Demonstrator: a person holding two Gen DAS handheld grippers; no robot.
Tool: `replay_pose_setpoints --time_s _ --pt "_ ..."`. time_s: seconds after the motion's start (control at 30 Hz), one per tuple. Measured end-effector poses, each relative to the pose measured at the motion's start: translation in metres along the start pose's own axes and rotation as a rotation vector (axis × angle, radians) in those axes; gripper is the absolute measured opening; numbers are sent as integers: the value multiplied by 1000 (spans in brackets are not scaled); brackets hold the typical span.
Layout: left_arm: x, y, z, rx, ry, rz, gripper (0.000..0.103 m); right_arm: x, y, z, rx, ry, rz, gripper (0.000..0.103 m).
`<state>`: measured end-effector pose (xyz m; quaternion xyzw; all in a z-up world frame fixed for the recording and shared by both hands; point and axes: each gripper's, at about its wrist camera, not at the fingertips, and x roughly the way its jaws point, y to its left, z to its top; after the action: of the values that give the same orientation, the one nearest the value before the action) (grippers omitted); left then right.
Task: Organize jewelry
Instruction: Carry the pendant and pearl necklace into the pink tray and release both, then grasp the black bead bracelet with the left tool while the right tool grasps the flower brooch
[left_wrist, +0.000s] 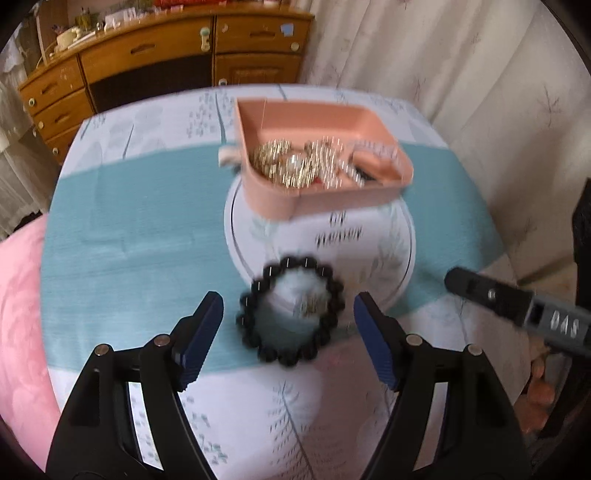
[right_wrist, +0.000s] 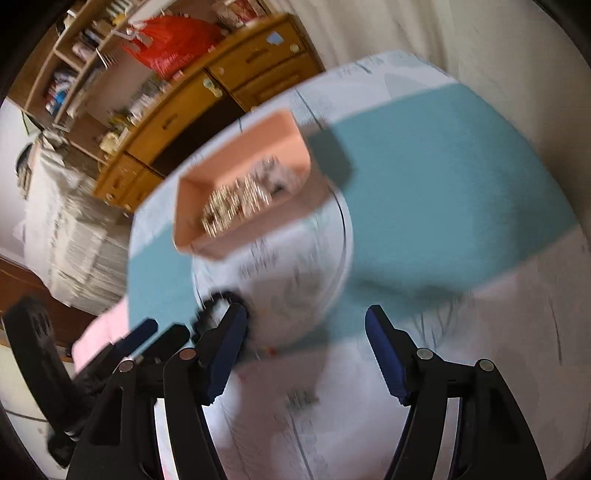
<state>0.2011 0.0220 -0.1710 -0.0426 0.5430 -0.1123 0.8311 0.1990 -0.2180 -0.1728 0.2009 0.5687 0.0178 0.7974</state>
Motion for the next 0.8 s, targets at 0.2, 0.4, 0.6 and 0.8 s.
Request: replay_pose_setpoints --time_s 0.2,0.4,0.6,0.8 --pt "8 0 -22 -6 40 14 71 6 10 -63 -73 48 -36 68" --pt "17 0 -32 1 13 -7 71 -1 39 -111 -309 -127 -179 68" --pt "21 -5 -35 32 -59 37 71 12 53 -144 -574 -199 -291 68" --pt "17 -2 -40 31 -179 67 71 28 51 -148 -665 -195 -299 68"
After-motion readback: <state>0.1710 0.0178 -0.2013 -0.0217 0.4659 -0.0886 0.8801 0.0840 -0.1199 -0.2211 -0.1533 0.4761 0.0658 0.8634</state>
